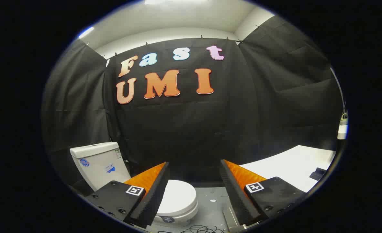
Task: Open the toilet lid.
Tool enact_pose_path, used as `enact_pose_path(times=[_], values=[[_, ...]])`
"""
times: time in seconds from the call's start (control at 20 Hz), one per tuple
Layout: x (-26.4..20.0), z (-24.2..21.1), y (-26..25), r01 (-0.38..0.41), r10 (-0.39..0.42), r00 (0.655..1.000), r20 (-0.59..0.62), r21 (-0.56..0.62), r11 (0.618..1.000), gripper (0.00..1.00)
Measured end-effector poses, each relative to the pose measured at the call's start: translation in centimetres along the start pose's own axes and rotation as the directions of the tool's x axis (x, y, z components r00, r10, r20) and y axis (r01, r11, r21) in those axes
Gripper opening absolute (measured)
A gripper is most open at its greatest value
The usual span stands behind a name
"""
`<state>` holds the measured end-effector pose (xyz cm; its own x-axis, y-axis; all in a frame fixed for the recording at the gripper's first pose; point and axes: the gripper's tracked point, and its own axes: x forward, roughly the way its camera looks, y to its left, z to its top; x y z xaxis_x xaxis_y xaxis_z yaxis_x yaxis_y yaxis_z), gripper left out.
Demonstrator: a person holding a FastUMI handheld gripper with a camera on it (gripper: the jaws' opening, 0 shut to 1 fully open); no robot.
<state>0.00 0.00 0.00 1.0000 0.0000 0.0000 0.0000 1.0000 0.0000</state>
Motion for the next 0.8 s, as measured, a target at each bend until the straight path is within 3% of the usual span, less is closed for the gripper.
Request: enact_pose_path(times=[0.8], values=[[0.07, -0.22, 0.06, -0.001, 0.001, 1.000, -0.008, 0.006, 1.000, 0.98]])
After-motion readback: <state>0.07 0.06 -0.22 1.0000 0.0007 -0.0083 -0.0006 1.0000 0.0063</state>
